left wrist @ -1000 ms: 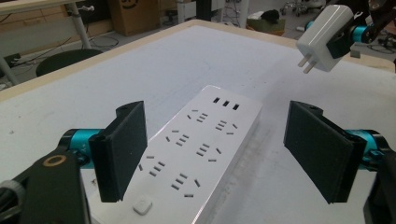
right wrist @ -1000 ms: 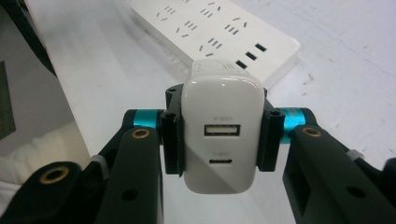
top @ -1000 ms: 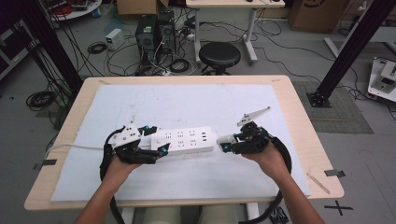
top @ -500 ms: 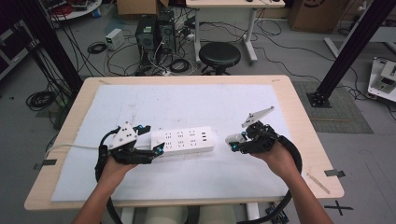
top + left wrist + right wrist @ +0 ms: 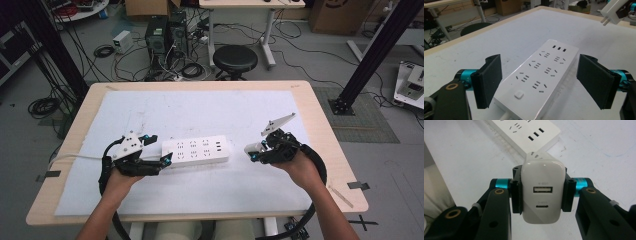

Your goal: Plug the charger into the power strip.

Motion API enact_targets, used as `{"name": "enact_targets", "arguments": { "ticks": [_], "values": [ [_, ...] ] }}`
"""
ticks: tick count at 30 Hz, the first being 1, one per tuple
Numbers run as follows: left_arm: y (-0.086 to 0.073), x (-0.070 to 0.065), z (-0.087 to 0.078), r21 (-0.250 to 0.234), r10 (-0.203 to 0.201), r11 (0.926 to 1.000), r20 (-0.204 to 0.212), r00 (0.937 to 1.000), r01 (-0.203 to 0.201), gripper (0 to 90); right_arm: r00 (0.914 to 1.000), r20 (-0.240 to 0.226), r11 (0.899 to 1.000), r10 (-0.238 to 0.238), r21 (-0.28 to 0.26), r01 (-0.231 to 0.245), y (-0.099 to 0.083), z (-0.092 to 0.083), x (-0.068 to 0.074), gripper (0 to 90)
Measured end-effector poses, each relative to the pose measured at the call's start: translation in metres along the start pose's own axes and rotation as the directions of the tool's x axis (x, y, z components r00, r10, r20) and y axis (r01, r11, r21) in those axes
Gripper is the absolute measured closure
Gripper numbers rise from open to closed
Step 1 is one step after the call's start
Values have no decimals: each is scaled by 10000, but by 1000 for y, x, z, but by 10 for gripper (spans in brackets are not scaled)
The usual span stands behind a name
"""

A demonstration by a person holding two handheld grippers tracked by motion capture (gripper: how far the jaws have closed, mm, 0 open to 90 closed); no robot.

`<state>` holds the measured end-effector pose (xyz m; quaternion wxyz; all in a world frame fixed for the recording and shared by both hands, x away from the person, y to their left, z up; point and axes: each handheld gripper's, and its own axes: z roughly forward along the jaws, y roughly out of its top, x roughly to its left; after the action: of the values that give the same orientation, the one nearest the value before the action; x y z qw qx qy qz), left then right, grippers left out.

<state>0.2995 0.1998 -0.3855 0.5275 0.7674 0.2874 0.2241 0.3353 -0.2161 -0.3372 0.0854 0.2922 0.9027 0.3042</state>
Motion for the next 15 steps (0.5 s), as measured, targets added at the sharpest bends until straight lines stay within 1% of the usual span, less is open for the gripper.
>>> {"name": "enact_targets", "arguments": {
  "ticks": [3, 4, 7, 10, 12, 15],
  "values": [
    [-1, 1, 0, 8, -55, 10000, -10, 10000, 55, 207, 10000, 0, 10000, 6, 36, -6, 5, 0, -2, 630],
    [-2, 3, 0, -12, -79, 10000, -25, 10000, 79, 207, 10000, 6, 10000, -56, 19, 56, 6, 0, -3, 630],
    [-2, 4, -1, -162, -299, 9994, -56, 9995, 298, 206, 9998, 52, 9998, -181, 51, 180, 13, -1, -4, 630],
    [-4, 5, -4, -133, -243, 9996, -102, 9997, 241, 206, 9996, 1, 9996, -288, 19, 288, 21, -1, -3, 630],
    [-5, 6, -5, -137, -242, 9996, -147, 9996, 240, 206, 9988, -17, 9988, -495, 16, 496, 26, 0, -3, 630],
    [-8, 8, -9, -226, -355, 9991, -193, 9992, 350, 206, 9971, -46, 9971, -757, 73, 758, 36, 1, -1, 630]
  ]
}}
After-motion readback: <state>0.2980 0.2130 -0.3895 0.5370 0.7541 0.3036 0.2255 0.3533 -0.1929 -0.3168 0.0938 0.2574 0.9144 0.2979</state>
